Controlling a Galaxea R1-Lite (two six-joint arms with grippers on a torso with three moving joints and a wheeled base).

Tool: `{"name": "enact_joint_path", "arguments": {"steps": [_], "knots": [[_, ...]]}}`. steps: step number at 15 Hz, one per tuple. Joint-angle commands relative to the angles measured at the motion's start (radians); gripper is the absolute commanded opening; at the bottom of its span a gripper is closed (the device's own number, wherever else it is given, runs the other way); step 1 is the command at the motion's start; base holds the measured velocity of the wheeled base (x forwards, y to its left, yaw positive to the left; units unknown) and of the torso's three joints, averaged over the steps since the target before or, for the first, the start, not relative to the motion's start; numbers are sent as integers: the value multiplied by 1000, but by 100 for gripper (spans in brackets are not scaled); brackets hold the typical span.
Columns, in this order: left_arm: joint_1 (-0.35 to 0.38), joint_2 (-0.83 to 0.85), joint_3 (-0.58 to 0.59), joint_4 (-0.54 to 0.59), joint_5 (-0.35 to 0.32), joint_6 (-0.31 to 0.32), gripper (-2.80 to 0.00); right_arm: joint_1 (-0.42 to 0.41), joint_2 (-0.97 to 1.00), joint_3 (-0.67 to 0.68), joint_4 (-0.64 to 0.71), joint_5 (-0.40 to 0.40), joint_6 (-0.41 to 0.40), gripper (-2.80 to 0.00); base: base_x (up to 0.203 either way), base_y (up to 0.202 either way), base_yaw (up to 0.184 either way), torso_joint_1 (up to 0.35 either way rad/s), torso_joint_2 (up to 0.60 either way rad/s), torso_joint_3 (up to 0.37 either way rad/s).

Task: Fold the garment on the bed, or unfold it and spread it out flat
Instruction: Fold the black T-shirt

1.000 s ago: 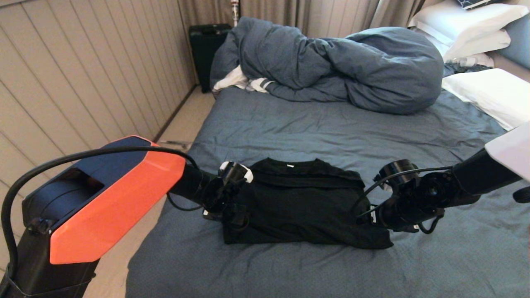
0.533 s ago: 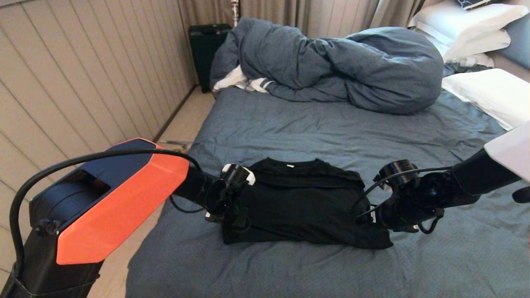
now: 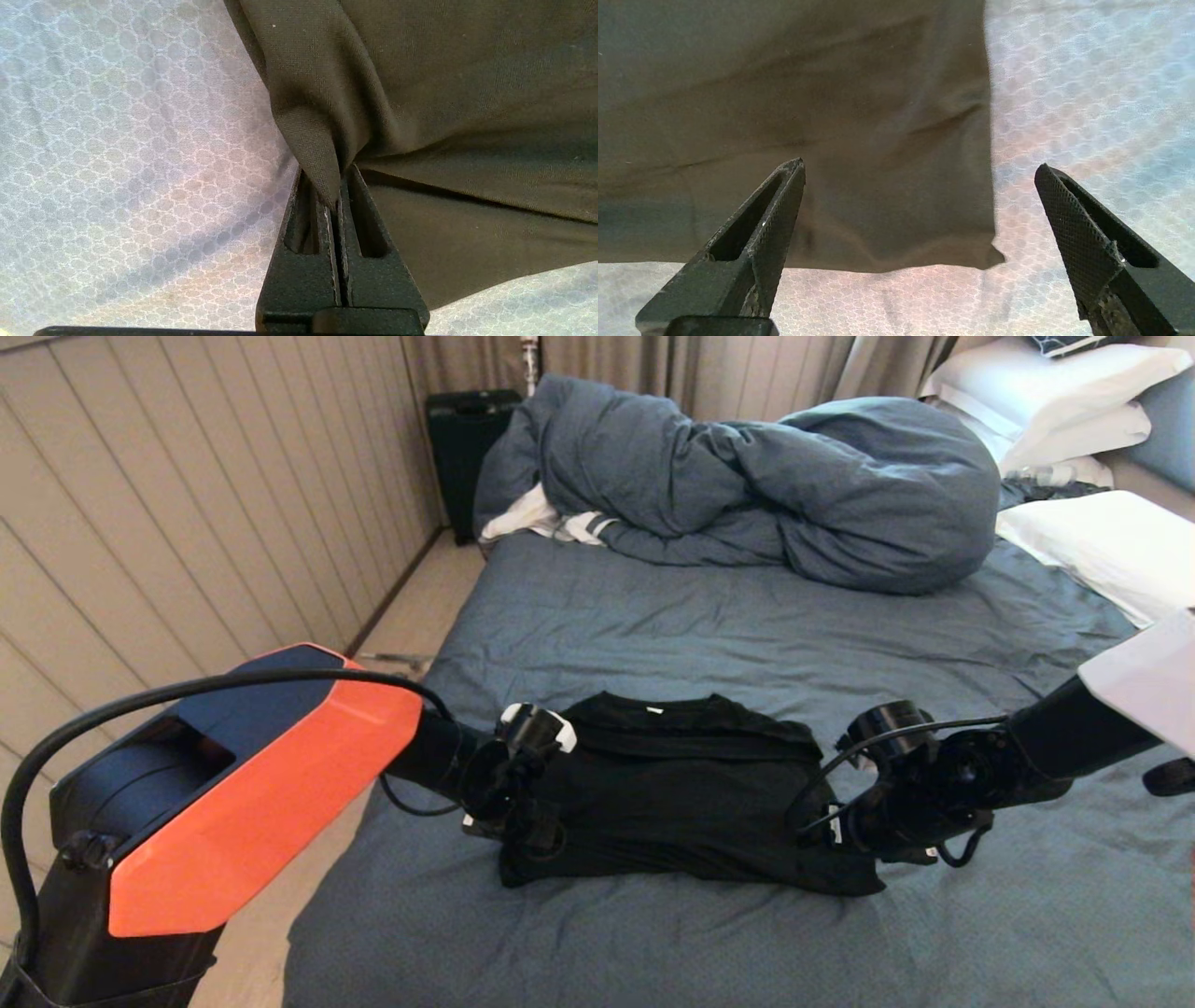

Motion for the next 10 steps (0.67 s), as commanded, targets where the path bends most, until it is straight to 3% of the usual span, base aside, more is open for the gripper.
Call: {"name": "enact_joint_path", "arguments": {"steps": [1, 6, 7, 8, 10], "knots": [[0, -6, -1, 0, 1, -3, -280, 5, 19, -2, 0, -1, 1, 0, 0, 0, 0, 0, 0, 0], [-3, -8, 4, 0, 0, -5, -280, 10, 87, -11, -66, -4, 3, 0, 0, 0, 0, 0, 0, 0], [-3, -9, 4, 0, 0, -5, -280, 10, 97, -12, -75, -5, 3, -196, 0, 0, 0, 0, 0, 0], [-3, -10, 4, 0, 0, -5, -280, 11, 105, -16, -75, -4, 2, -280, 0, 0, 0, 0, 0, 0], [-3, -15, 7, 2, -5, -5, -280, 12, 95, -12, -73, -3, 4, -280, 0, 0, 0, 0, 0, 0]]}}
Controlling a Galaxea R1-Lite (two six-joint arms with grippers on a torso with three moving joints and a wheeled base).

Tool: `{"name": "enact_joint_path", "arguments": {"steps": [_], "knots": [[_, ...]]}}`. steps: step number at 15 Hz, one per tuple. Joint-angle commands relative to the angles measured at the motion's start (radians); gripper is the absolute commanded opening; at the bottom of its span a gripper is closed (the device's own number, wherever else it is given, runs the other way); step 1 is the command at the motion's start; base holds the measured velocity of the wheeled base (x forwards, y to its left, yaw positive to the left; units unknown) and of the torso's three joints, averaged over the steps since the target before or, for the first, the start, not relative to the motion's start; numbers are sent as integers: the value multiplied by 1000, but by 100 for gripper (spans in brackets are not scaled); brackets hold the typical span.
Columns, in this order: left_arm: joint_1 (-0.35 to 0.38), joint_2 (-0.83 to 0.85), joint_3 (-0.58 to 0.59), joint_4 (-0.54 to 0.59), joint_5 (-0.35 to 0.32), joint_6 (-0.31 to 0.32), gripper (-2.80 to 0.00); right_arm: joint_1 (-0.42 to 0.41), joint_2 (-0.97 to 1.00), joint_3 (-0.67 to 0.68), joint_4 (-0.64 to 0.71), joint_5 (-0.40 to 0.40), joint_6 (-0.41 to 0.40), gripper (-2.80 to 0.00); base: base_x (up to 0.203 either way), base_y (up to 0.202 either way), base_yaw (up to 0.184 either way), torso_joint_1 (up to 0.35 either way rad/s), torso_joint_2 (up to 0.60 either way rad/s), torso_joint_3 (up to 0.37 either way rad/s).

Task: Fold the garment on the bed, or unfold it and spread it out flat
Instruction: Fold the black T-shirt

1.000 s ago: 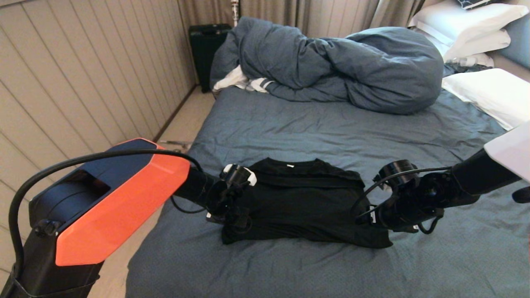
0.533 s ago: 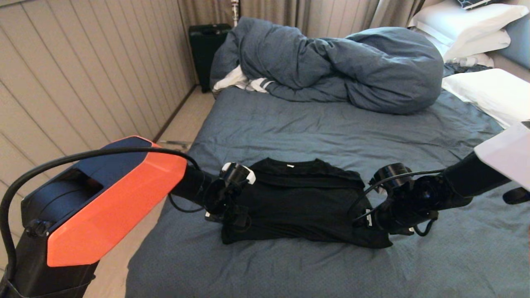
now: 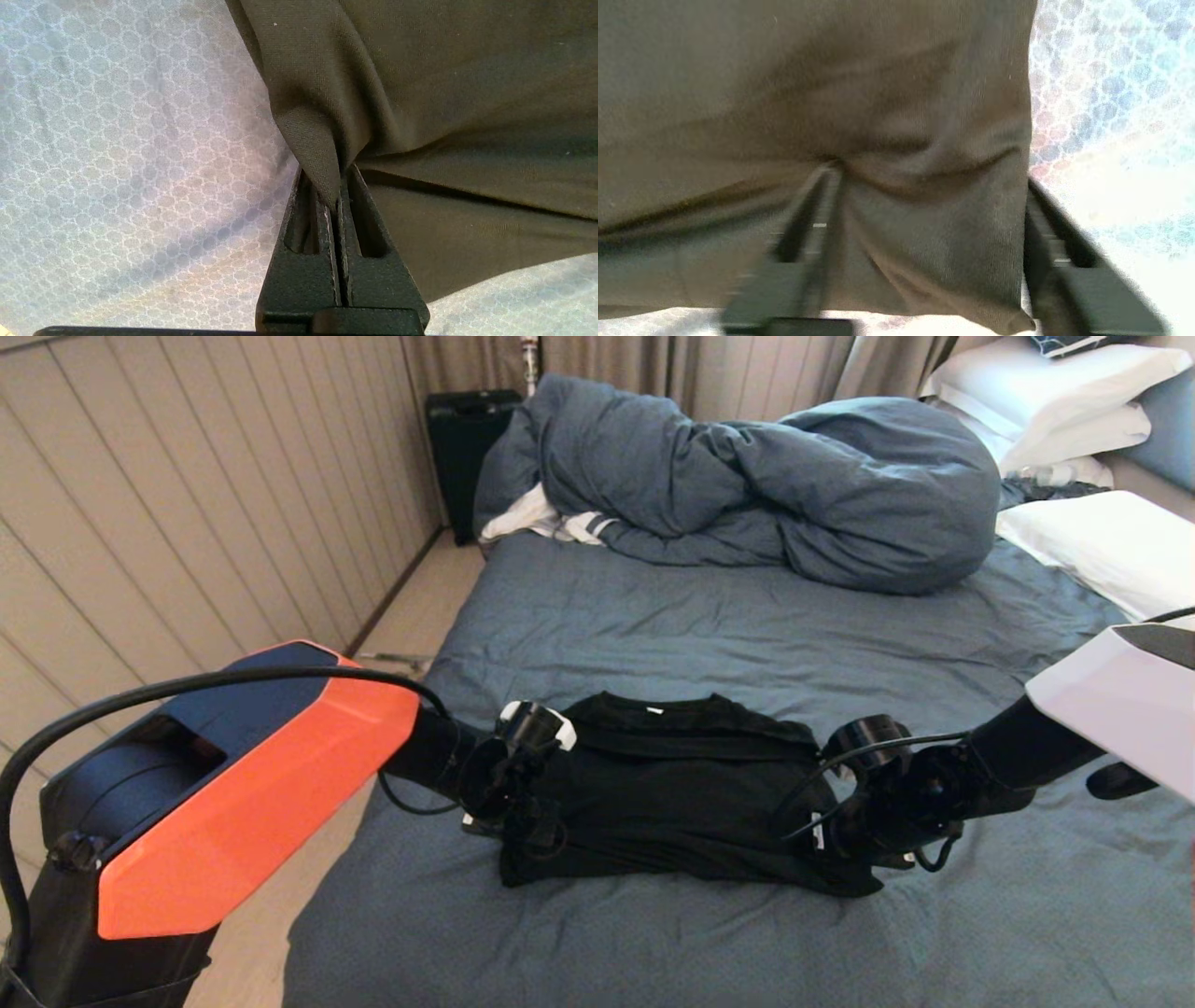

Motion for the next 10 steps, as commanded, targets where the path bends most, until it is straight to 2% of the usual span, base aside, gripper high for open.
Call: {"name": "enact_joint_path", "arguments": {"steps": [1, 6, 10], "knots": [[-1, -7, 7, 1, -1, -2, -280, 5, 3, 7, 1, 1, 2, -280, 0, 0, 0, 0, 0, 0], [-30, -50, 46, 1, -2, -2, -280, 15, -30, 57, 0, 5, 2, -280, 0, 0, 0, 0, 0, 0], [-82, -142, 168, -2, -2, -4, -280, 18, -131, 154, -5, 7, 1, -280, 0, 0, 0, 0, 0, 0]]}}
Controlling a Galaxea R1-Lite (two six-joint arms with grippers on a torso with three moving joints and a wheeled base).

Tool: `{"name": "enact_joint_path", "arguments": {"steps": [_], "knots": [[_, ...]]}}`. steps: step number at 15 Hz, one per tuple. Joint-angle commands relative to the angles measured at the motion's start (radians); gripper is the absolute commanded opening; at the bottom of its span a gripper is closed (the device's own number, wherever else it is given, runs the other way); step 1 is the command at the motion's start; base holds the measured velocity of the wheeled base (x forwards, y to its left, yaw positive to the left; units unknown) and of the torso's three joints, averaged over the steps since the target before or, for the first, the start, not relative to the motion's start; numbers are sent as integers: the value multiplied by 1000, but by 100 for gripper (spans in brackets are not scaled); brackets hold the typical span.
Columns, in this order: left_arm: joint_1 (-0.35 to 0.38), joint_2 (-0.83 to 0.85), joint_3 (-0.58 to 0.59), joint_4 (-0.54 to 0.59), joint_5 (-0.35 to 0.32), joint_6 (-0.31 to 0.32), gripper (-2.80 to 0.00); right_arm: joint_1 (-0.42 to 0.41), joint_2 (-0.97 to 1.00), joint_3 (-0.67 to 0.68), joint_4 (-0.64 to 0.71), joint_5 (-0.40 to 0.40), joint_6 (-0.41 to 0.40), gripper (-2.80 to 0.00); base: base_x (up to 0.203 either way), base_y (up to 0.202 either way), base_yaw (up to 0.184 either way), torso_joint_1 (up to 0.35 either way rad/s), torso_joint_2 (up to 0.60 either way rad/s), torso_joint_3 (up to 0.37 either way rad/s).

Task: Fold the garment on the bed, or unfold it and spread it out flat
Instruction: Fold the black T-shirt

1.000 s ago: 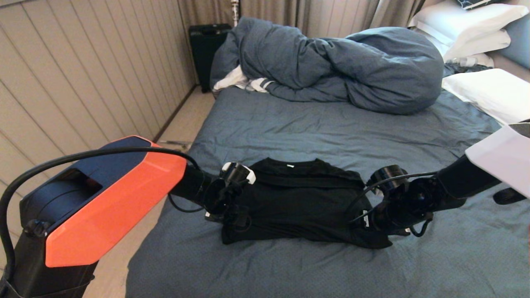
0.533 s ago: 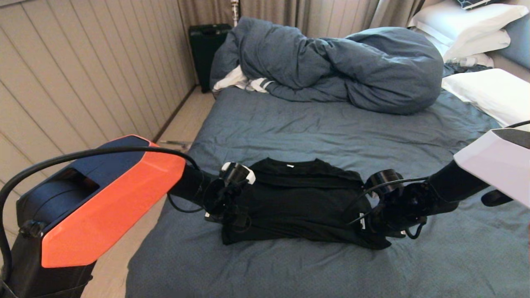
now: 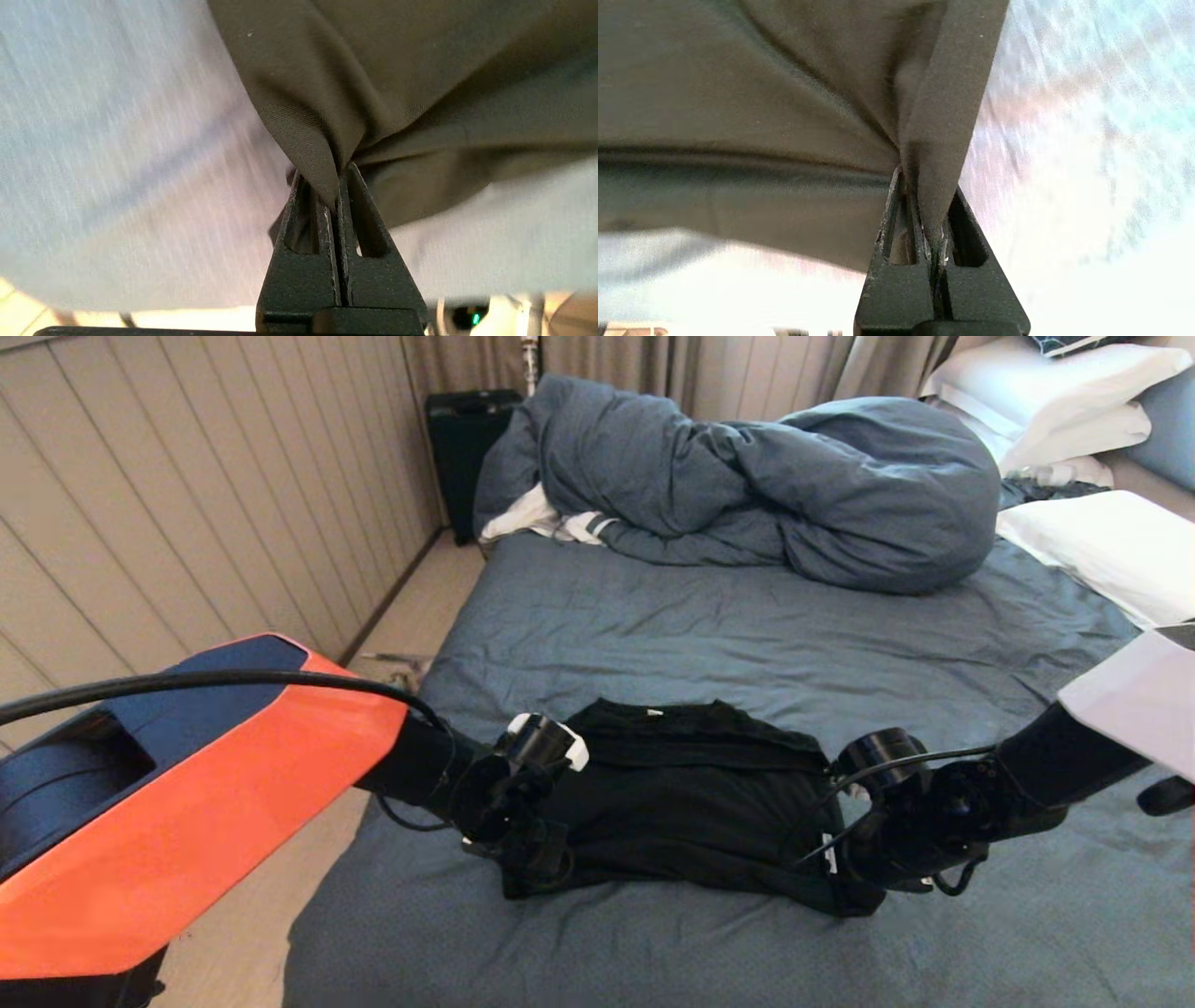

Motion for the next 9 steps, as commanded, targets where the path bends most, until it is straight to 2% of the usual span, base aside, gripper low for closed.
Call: {"name": "enact_joint_path", "arguments": {"steps": [1, 9], "knots": [[-19, -54, 46, -1, 2, -2, -280, 0, -48, 26, 0, 0, 0, -280, 0, 0, 0, 0, 0, 0], [-31, -193, 196, 0, 6, 4, -280, -12, -159, 138, 2, 3, -17, -280, 0, 0, 0, 0, 0, 0]]}}
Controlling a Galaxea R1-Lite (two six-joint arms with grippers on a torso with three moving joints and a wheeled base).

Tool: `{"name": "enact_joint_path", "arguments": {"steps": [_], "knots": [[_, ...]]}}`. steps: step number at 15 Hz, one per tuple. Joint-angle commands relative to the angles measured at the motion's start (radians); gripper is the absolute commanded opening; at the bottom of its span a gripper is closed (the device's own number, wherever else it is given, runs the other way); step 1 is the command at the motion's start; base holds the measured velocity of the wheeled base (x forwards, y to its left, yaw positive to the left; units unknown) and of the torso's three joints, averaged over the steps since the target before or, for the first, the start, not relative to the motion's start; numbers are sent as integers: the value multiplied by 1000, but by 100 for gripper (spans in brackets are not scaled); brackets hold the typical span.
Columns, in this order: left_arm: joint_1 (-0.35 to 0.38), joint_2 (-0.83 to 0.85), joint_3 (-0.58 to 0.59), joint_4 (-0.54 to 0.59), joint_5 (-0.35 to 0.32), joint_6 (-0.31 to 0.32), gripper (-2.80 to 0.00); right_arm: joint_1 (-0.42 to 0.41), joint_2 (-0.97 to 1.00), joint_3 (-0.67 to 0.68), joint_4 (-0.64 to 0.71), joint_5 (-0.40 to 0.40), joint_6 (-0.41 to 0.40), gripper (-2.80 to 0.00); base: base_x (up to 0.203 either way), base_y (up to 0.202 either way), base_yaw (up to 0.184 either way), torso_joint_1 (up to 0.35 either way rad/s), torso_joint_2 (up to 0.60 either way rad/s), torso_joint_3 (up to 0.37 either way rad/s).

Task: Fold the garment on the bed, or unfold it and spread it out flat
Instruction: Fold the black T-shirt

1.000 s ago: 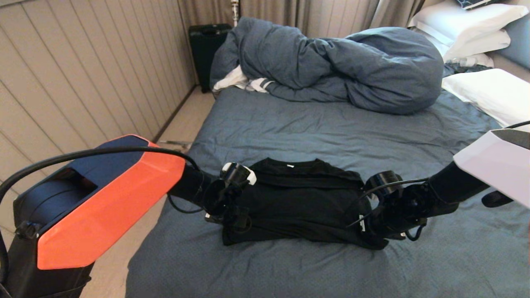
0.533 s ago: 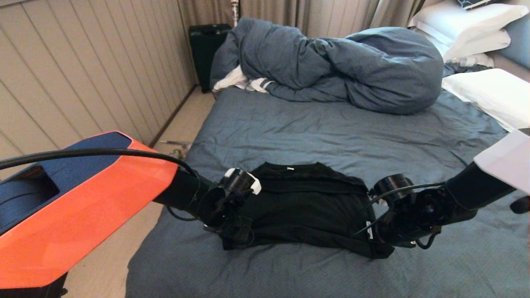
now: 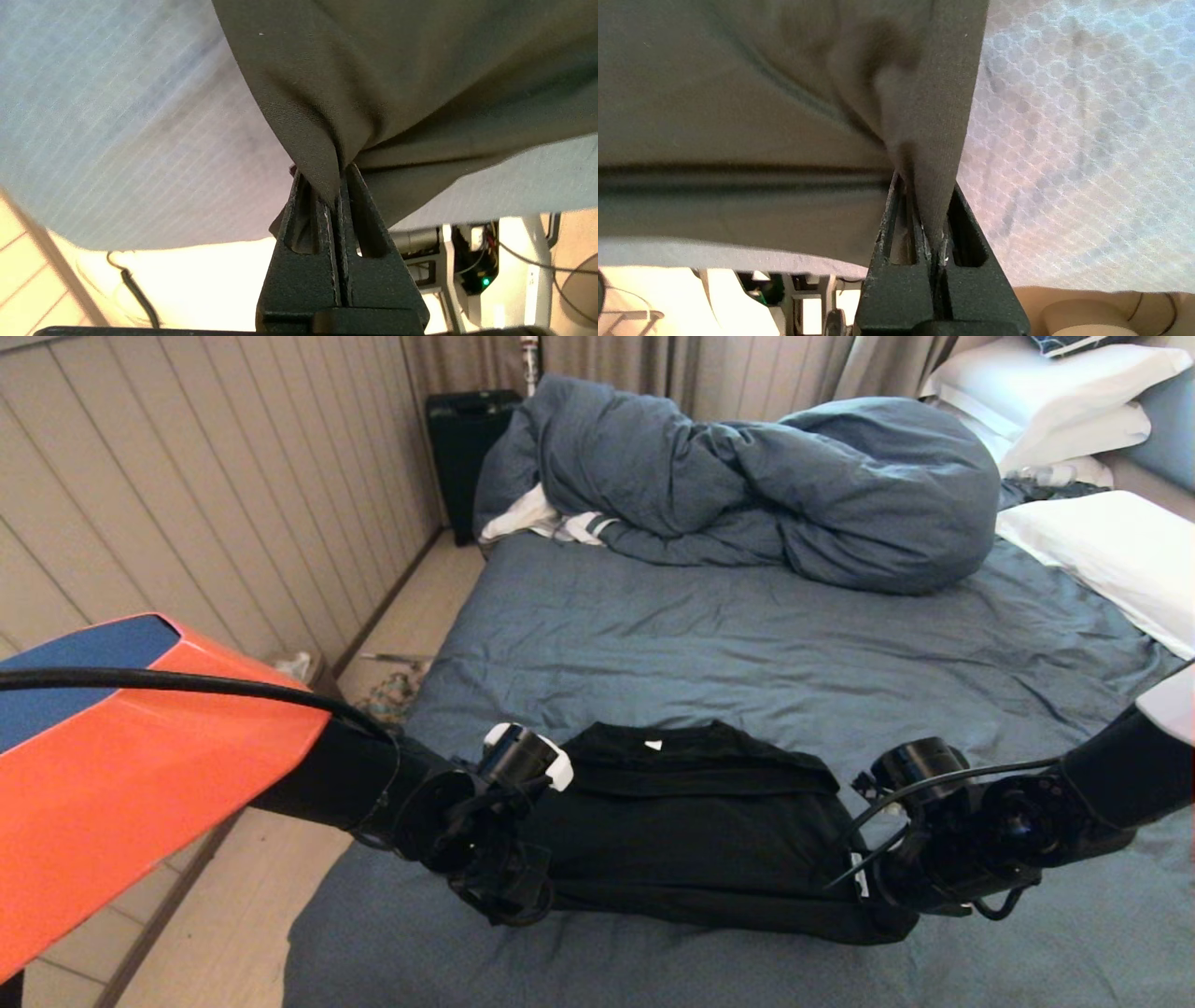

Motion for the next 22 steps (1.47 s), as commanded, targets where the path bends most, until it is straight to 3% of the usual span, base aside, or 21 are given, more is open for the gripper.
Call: {"name": "enact_joint_path", "arguments": {"steps": [1, 12, 13, 18, 22], "knots": [[-1, -56, 24, 6, 3, 2, -280, -4, -53, 11, 2, -1, -9, -280, 0, 0, 0, 0, 0, 0], [-57, -71, 181, -79, -3, -6, -280, -5, -50, 118, -8, -2, -40, -280, 0, 0, 0, 0, 0, 0], [-58, -70, 190, -90, -5, -6, 0, -3, -47, 117, -9, -2, -39, 0, 0, 0, 0, 0, 0, 0], [-56, -92, 191, -129, -2, -8, 0, -8, -43, 115, -56, -2, -39, 0, 0, 0, 0, 0, 0, 0], [-22, -221, 164, -133, 0, -32, 0, -9, -142, 93, -52, -1, -36, 0, 0, 0, 0, 0, 0, 0]]}}
